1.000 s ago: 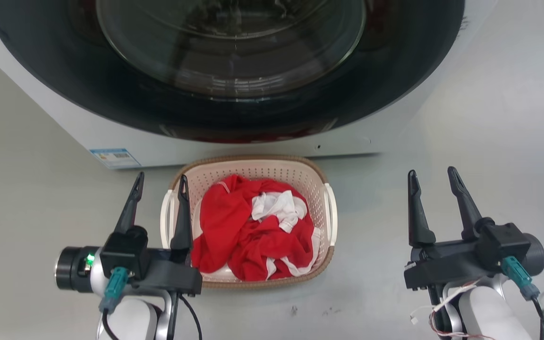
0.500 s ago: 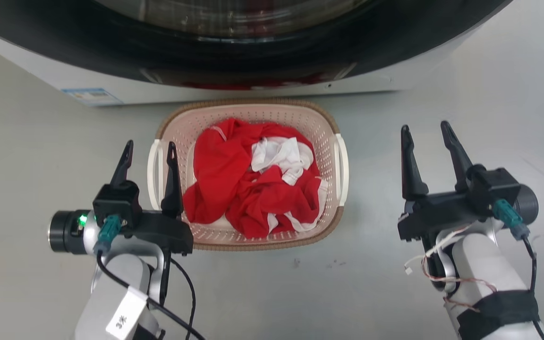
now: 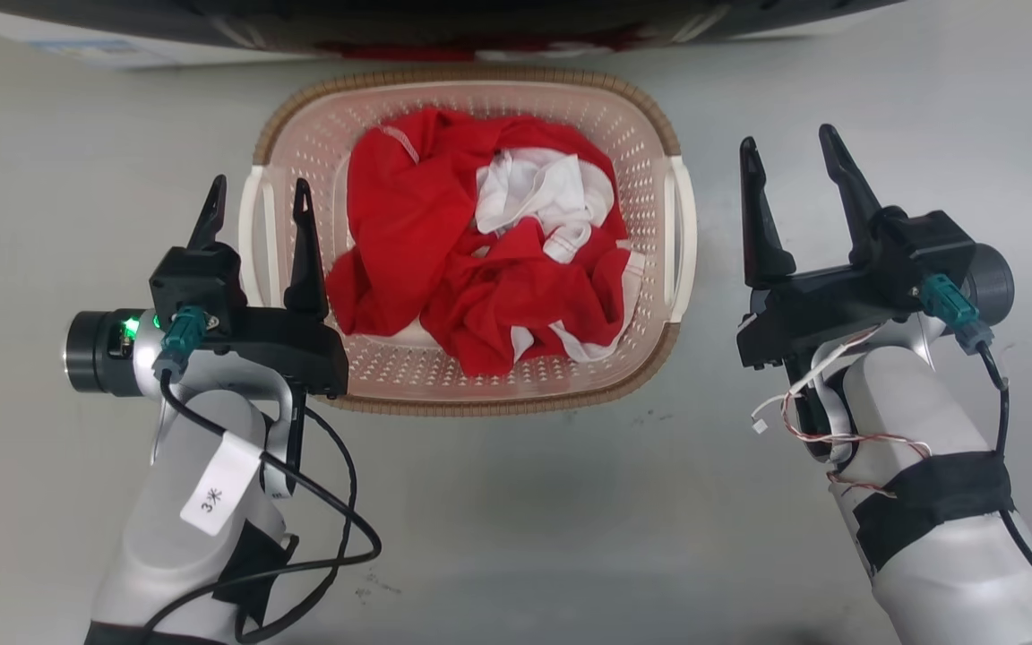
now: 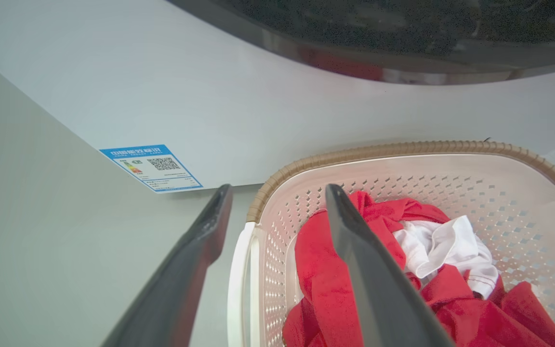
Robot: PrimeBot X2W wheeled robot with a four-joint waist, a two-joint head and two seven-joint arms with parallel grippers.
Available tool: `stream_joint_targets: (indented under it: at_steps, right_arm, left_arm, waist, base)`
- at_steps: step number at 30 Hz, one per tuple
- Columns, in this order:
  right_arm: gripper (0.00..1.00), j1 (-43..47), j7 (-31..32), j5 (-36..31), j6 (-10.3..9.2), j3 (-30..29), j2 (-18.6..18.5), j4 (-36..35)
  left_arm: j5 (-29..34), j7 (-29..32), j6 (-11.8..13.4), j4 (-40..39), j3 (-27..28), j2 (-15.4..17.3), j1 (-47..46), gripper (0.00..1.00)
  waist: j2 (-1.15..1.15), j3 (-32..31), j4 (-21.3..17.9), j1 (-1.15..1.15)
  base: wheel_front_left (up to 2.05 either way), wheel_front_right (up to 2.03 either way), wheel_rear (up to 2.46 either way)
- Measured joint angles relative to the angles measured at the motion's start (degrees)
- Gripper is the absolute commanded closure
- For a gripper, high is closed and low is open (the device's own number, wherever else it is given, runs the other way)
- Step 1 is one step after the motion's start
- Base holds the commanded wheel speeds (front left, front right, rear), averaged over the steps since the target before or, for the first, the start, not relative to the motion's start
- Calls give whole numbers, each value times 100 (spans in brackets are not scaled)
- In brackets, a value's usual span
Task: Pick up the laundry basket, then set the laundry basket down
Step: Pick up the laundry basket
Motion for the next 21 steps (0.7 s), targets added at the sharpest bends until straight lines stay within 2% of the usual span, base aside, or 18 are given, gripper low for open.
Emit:
stream_joint_targets:
  at_steps: [9, 21]
  right_arm:
    - [0, -354, 0, 202, -2, 330, -4, 349]
    - [0, -632, 0, 658, -119, 946, -13, 539]
  left_arm:
    - [0, -9, 0, 582, 73, 60, -319, 0]
    - [1, -55, 8, 1190, 149, 91, -661, 0]
  waist:
    - [0, 597, 33, 0]
    - [-1, 859, 85, -1]
  base:
    - [0, 0, 0]
    - [0, 0, 0]
